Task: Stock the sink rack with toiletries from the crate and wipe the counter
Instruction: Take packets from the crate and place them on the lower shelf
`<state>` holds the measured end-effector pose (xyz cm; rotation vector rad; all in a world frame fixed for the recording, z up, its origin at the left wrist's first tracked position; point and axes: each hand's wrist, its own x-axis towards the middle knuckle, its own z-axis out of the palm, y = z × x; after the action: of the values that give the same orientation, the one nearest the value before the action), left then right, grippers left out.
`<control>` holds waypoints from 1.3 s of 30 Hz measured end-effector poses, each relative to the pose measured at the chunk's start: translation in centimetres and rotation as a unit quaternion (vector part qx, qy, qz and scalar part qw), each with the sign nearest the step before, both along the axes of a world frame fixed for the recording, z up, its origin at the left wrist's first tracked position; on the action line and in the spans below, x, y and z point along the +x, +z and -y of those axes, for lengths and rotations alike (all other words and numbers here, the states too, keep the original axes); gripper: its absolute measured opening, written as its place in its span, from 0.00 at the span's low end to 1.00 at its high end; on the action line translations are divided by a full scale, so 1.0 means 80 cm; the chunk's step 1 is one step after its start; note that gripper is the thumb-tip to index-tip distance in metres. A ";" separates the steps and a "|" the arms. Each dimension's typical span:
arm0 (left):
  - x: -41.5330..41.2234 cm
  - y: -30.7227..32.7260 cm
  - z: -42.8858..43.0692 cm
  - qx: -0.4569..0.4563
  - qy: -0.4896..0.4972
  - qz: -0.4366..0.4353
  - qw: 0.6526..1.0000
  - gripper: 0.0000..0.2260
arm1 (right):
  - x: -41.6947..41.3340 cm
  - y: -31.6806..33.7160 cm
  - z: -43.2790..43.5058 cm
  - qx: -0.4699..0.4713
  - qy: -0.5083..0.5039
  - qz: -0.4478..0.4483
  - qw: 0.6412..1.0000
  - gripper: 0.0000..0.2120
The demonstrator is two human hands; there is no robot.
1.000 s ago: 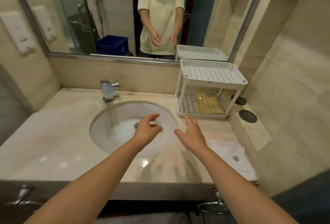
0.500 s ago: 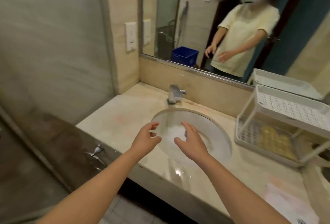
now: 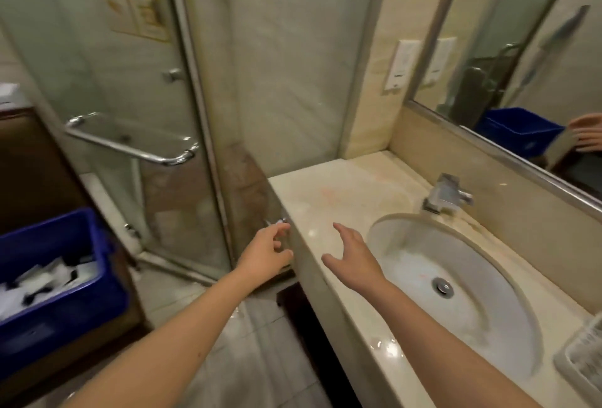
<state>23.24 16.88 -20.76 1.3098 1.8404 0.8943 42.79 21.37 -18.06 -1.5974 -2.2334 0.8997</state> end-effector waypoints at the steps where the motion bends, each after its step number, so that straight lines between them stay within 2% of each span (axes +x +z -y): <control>1: -0.007 -0.002 0.012 -0.003 0.022 -0.003 1.000 0.25 | -0.009 -0.001 0.002 -0.005 0.020 0.004 1.000 0.35; 10: -0.083 -0.003 0.117 -0.029 0.174 0.008 0.984 0.25 | -0.117 -0.009 0.032 -0.016 0.168 0.012 0.986 0.36; 16: -0.153 0.003 0.172 -0.038 0.226 0.013 0.973 0.26 | -0.211 -0.011 0.062 -0.014 0.236 0.014 0.971 0.36; 25: -0.306 -0.011 0.250 -0.045 0.265 0.039 0.963 0.26 | -0.379 -0.019 0.121 -0.030 0.268 0.015 0.963 0.36; 32: -0.438 -0.030 0.313 -0.062 0.292 0.016 0.954 0.23 | -0.523 -0.030 0.180 -0.060 0.290 -0.012 0.955 0.35; 39: -0.533 -0.053 0.375 -0.075 0.326 0.012 0.942 0.23 | -0.625 -0.053 0.234 -0.072 0.308 -0.002 0.949 0.36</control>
<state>-19.41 -13.15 -24.97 0.5794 2.3155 1.0586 -7.21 2.67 -22.32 -0.9273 -2.7710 1.2310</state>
